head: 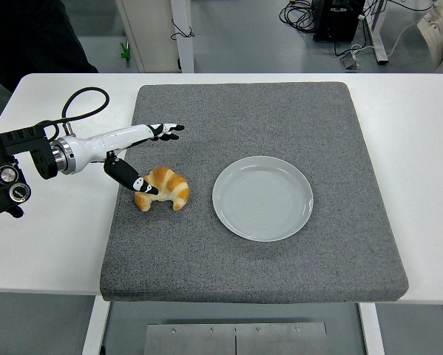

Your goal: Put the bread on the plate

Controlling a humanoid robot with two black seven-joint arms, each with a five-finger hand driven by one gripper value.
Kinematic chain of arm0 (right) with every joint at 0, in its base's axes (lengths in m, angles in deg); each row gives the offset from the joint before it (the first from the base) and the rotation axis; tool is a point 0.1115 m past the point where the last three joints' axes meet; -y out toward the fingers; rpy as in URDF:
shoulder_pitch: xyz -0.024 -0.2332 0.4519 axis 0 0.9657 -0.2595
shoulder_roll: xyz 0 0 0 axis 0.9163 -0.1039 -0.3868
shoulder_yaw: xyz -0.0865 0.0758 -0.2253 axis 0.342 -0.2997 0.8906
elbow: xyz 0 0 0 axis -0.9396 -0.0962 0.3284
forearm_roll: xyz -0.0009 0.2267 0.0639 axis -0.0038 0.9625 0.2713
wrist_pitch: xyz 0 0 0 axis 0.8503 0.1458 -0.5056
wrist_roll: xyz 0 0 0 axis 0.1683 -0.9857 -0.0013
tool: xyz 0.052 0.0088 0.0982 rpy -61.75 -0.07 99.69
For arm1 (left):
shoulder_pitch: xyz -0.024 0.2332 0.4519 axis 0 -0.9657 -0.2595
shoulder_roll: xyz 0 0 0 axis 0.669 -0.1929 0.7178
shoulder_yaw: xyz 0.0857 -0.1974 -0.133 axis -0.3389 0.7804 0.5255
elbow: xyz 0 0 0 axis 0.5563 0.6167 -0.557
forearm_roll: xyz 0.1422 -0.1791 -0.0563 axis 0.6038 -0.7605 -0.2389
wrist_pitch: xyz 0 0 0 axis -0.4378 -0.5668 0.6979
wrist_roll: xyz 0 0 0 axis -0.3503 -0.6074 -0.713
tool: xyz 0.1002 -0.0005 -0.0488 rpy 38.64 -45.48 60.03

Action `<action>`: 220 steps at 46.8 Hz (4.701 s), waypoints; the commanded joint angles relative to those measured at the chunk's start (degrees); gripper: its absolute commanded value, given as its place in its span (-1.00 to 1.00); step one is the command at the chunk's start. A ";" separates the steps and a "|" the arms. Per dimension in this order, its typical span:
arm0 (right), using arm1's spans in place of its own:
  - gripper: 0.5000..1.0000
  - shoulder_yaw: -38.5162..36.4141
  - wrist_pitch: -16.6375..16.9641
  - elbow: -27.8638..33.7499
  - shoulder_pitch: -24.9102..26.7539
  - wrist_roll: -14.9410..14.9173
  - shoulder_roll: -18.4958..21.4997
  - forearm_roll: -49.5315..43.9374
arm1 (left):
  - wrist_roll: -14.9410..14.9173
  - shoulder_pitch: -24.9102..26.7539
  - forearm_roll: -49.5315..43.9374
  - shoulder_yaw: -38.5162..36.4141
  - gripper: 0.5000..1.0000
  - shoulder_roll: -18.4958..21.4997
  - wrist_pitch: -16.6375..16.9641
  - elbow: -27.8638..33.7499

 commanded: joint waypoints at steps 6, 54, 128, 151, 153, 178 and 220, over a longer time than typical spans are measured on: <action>1.00 0.00 -0.01 0.00 0.05 0.00 0.00 0.00 | 1.11 -1.62 2.02 0.08 0.83 -0.18 0.28 -0.02; 1.00 0.00 -0.01 0.00 -0.04 0.00 0.00 0.00 | 1.55 -5.14 5.72 -2.91 0.83 -3.34 10.21 -3.09; 1.00 0.00 -0.01 0.00 -0.04 0.00 0.00 0.00 | 4.28 1.27 5.80 1.31 -0.90 -3.87 9.42 -5.99; 1.00 0.00 -0.01 0.00 0.05 0.00 0.00 0.00 | 4.28 4.79 6.86 11.41 -0.90 -4.05 0.20 -9.42; 1.00 0.00 -0.01 0.00 -0.04 0.00 0.00 0.00 | 4.28 5.40 6.95 11.68 -0.89 -4.22 -0.15 -9.77; 1.00 0.00 0.08 0.00 0.05 0.00 0.00 0.00 | 5.77 9.09 11.43 15.46 -0.86 -9.85 -2.35 -14.87; 1.00 0.00 -0.01 0.00 0.05 0.00 0.00 0.00 | 8.93 8.74 17.14 13.09 -0.86 -20.13 -2.35 -7.75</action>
